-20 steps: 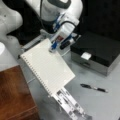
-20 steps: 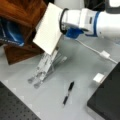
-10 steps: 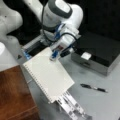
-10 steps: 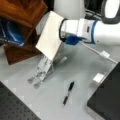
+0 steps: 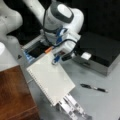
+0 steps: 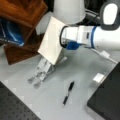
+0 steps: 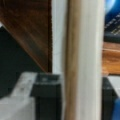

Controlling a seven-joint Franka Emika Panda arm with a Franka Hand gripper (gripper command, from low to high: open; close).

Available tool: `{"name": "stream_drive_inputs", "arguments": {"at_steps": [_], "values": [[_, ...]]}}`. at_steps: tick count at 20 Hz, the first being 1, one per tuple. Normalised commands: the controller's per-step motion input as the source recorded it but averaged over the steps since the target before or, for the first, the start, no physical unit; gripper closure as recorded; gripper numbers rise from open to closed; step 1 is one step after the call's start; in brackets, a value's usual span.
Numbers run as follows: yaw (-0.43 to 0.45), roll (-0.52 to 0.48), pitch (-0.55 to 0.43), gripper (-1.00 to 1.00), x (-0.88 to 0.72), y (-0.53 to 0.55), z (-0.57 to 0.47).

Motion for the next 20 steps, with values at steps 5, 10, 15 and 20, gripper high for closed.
{"name": "stream_drive_inputs", "arguments": {"at_steps": [5, 10, 15, 20], "values": [[-0.101, -0.128, -0.134, 1.0, 0.19, 0.1, -0.24], [-0.158, -0.159, -0.153, 1.0, 0.2, 0.1, -0.16], [-0.158, -0.185, -0.088, 1.0, 0.22, 0.1, -0.08], [-0.121, -0.155, -0.021, 1.0, 0.24, 0.08, -0.05]]}}
